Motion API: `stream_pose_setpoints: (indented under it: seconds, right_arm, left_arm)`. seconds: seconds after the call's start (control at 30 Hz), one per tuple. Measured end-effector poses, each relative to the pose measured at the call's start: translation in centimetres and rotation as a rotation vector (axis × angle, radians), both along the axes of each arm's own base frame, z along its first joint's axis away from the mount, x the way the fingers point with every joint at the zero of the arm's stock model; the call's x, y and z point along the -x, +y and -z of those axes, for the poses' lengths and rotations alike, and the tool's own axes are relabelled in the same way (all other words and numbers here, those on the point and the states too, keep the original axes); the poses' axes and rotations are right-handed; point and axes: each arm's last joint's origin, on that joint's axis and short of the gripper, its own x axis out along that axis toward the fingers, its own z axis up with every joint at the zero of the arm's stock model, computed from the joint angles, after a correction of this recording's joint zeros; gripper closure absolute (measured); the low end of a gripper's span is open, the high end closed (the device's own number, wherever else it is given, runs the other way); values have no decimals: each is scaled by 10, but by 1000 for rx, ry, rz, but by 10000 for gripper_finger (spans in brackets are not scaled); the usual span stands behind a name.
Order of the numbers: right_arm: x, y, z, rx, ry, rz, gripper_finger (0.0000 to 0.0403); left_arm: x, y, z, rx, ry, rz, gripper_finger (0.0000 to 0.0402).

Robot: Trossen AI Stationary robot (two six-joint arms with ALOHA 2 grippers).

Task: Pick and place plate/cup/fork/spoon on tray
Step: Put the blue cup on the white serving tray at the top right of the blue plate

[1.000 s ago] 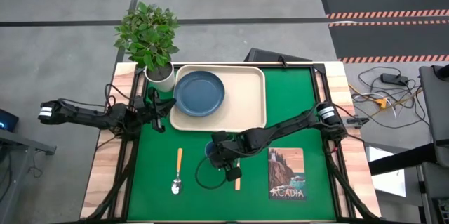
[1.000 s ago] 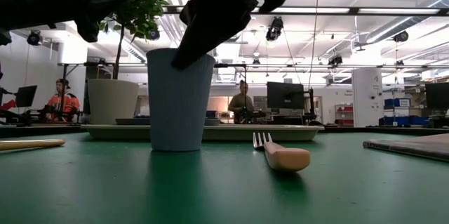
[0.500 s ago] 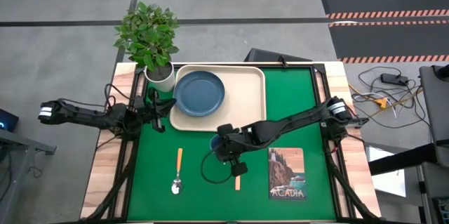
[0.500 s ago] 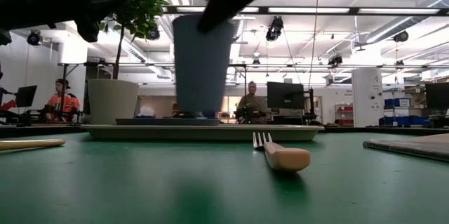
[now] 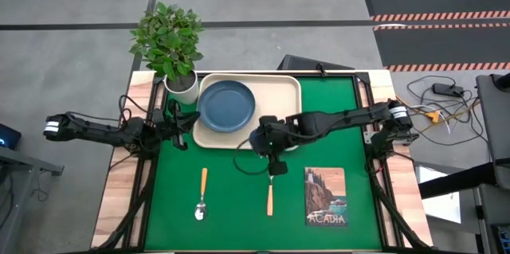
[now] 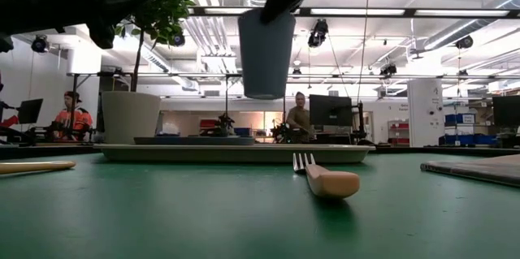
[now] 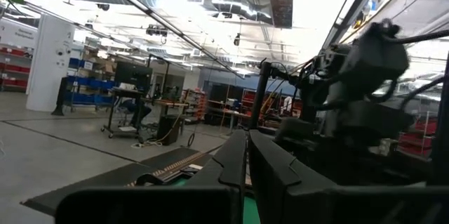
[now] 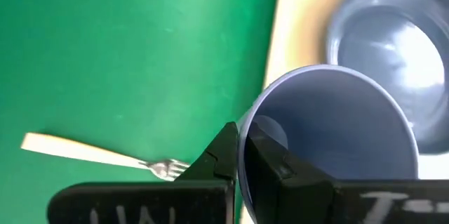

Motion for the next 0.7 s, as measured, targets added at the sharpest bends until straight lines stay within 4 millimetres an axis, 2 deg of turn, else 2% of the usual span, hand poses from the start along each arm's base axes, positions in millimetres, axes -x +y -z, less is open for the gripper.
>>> stream_pose_setpoints:
  seconds: [0.2, 0.7]
  right_arm:
    - [2, -21, 1, 8, 40, 47, 394]
    - [4, -59, 3, 41, 68, 89, 394]
  left_arm:
    - [0, 0, 0, 0, 0, 0, 402]
    - [0, 0, 0, 0, 0, 0, 402]
